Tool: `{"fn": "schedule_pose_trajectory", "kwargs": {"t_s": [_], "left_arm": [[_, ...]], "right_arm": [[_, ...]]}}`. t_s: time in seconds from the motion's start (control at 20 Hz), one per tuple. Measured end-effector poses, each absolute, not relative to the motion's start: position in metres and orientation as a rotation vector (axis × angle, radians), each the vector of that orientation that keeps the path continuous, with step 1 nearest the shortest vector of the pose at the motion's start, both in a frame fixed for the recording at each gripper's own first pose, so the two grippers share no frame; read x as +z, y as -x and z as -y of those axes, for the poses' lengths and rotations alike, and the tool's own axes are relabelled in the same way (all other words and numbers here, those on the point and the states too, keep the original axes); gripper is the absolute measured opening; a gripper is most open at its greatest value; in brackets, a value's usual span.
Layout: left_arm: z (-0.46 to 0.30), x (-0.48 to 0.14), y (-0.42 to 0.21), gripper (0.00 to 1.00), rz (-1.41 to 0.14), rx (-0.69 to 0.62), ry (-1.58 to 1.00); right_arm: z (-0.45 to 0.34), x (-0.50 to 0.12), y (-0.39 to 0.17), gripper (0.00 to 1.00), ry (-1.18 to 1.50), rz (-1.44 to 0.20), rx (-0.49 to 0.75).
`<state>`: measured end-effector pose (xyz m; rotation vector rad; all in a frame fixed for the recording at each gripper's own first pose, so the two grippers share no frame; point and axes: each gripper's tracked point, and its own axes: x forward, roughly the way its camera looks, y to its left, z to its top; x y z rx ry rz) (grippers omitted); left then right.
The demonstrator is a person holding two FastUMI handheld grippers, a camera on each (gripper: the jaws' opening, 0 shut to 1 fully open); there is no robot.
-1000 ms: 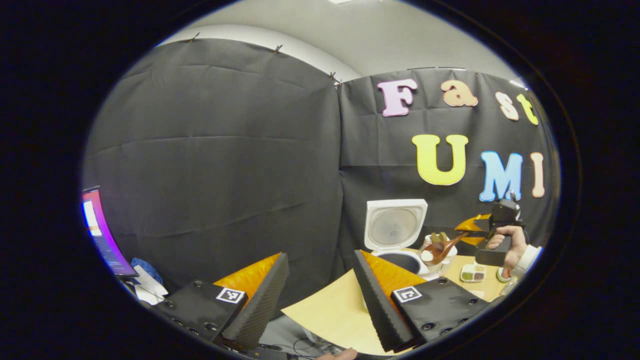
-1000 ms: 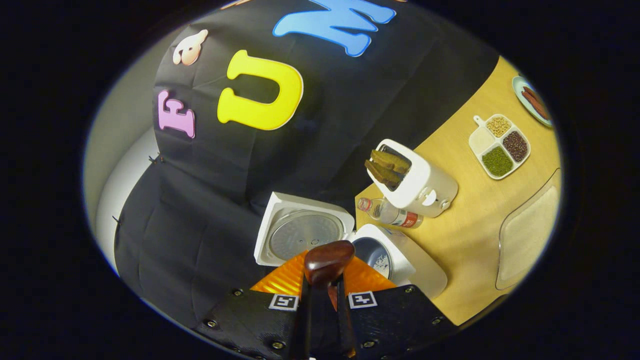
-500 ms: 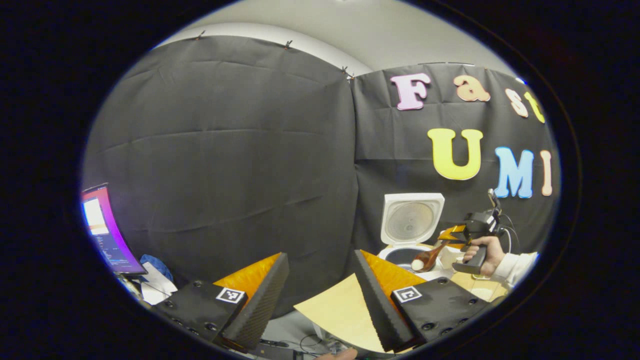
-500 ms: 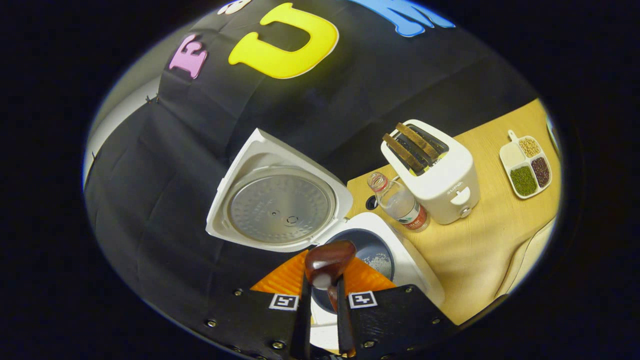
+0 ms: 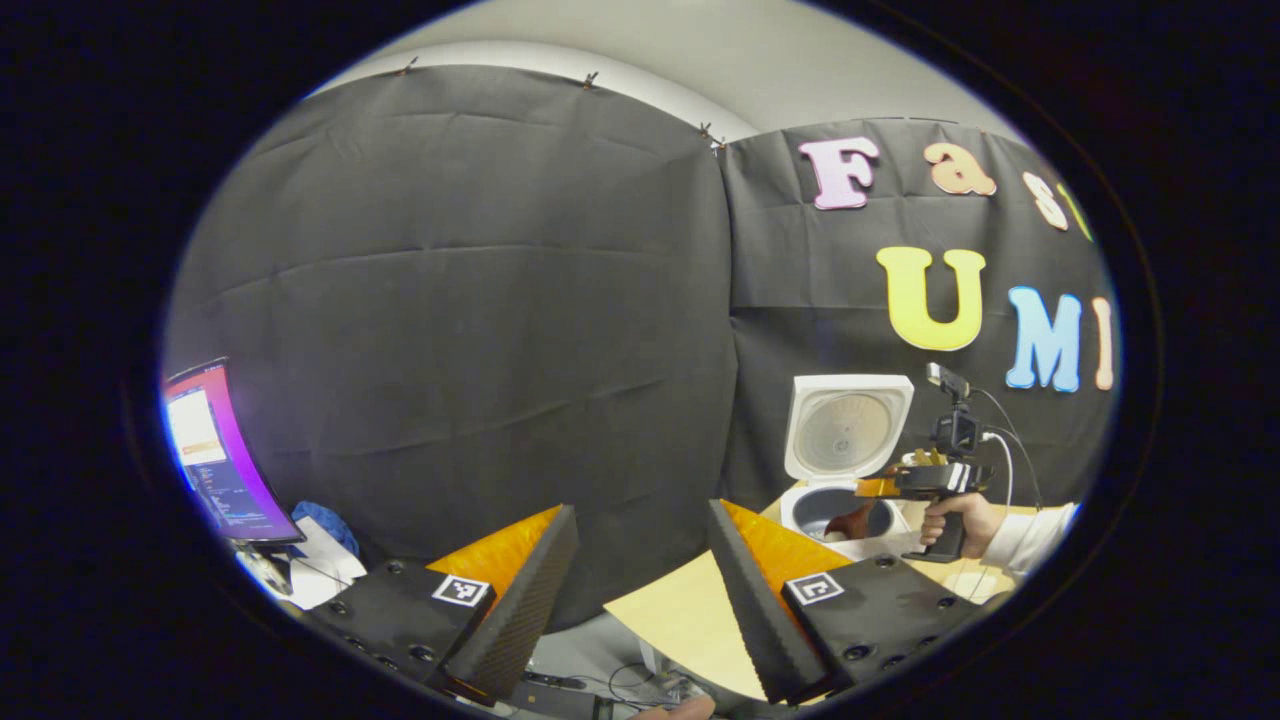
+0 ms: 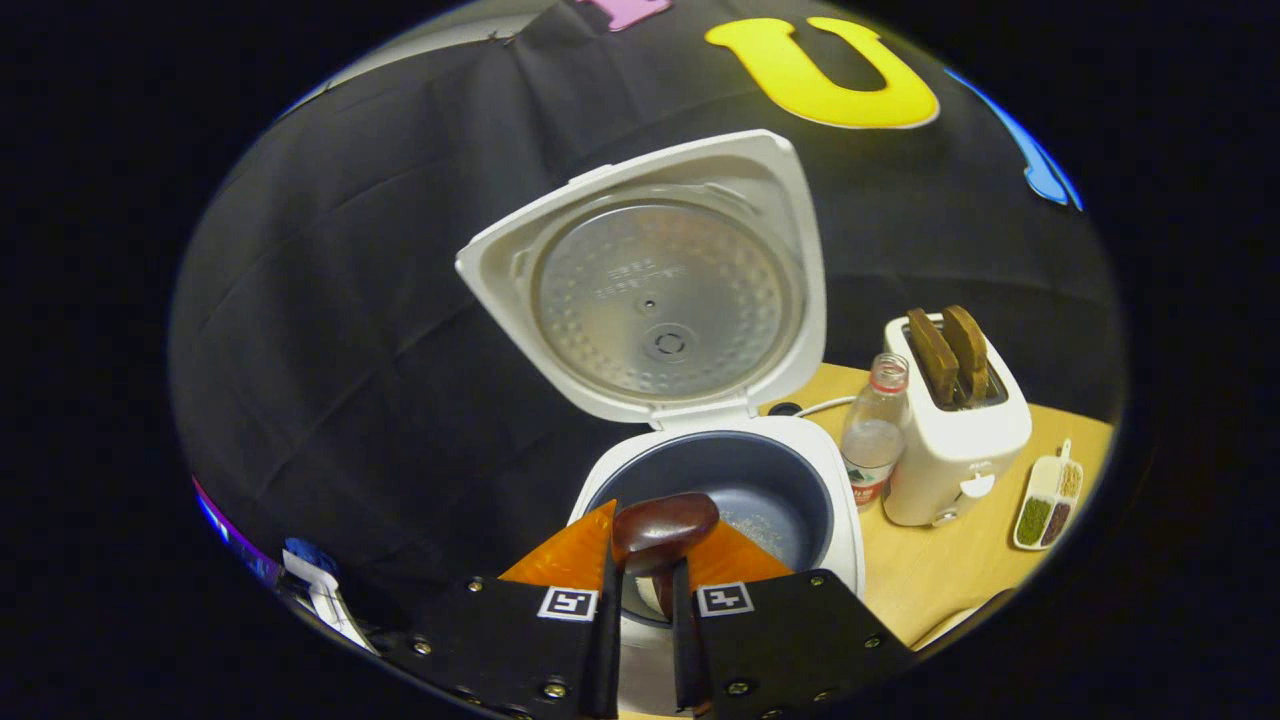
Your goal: Close the left gripper, press the button to open the rice cooker; take a wooden spoon from the chopstick holder with the right hand, scoop a spoonful of rice and pour it into the rice cooker, then put the wooden spoon back into the chopstick holder.
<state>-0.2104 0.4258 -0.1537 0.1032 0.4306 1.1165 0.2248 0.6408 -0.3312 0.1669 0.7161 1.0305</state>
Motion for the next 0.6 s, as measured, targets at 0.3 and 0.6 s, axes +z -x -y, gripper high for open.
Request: {"fn": "schedule_pose_trajectory", "kwargs": {"t_s": [0.3, 0.6], "left_arm": [[-0.423, -0.153, 0.214, 0.91, -0.441, 1.122, -0.094], [-0.425, -0.151, 0.214, 0.9, -0.438, 1.117, -0.096]], "right_arm": [[-0.632, -0.342, -0.206, 0.22, 0.069, -0.606, 1.102], [-0.624, -0.323, -0.209, 0.22, -0.009, -0.618, 1.075]]}}
